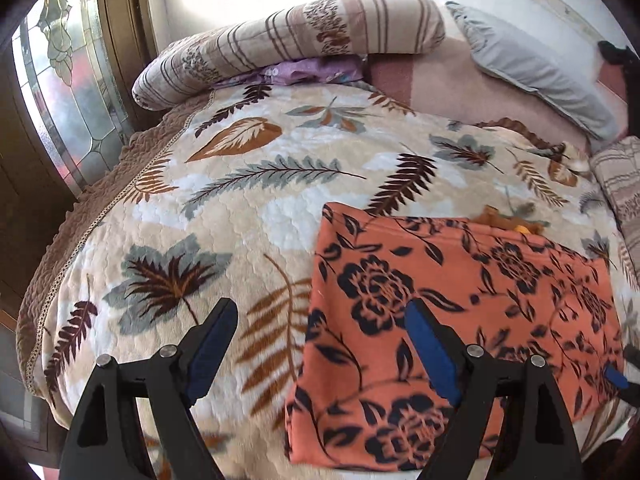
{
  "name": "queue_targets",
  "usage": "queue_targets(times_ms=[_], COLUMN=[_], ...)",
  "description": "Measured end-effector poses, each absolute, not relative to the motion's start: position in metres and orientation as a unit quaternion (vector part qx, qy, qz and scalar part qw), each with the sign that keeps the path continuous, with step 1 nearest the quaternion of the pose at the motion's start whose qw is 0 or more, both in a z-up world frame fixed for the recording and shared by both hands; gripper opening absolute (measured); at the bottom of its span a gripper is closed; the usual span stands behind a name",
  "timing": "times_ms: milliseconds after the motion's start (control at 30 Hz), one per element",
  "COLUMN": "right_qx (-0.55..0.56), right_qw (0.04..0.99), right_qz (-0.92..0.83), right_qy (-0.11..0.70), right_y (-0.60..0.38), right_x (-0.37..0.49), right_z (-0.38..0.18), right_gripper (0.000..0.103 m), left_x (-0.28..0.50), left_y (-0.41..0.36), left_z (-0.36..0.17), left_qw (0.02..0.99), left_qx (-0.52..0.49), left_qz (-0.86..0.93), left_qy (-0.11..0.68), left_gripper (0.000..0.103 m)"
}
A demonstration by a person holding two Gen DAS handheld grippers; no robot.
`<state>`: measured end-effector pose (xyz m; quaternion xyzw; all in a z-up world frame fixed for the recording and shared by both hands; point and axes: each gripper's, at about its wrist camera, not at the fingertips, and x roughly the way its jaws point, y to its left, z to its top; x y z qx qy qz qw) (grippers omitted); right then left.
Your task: Fold small clothes
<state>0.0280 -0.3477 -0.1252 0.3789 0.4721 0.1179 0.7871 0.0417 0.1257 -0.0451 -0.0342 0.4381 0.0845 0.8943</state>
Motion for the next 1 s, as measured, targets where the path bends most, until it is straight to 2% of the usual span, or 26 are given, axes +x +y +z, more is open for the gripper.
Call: queue_targets(times_ms=[100,167,267,400,467,567,833,1000], right_qx=[0.370,0.358,0.439,0.381,0.371,0.440,0.402,0.268], right_qw=[0.799,0.798,0.776,0.809,0.804,0.784,0.807,0.854], right_qz=[0.147,0.115,0.095,0.119,0.112,0.110,0.121,0.098], right_qy=[0.450,0.471,0.442,0.431,0.451,0.423,0.414,0.435], right_y=[-0.344,-0.349,-0.370,-0.360,-0.359,-0.373,-0.367,-0.335], right_x=[0.020,0.021,0.010,-0.001,0.003,-0.004,-0.010,-0.009], right_z=[-0.110,-0.126,-0.136,-0.113,-0.126,-0.138,-0.138,-0.126], right_gripper=[0.087,0.087,0.086,0.087,0.087,0.086,0.086,0.087], left_x=[0.026,0.020,0.011,0.006,0.005,0.002,0.006,0.015], left_y=[0.119,0.117,0.113,0.107,0.103,0.096,0.076,0.050], left_z=[-0.043,-0.046,-0.048,-0.050,-0.051,-0.052,-0.070,-0.094], left_qw=[0.896,0.890,0.889,0.886,0.885,0.884,0.876,0.861], left_qx=[-0.037,-0.047,-0.047,-0.044,-0.045,-0.036,-0.036,-0.018], left_qz=[0.082,0.081,0.080,0.082,0.080,0.079,0.075,0.063], left_qy=[0.435,0.446,0.449,0.454,0.457,0.460,0.476,0.505], left_gripper=[0.086,0.086,0.086,0.086,0.086,0.086,0.086,0.086])
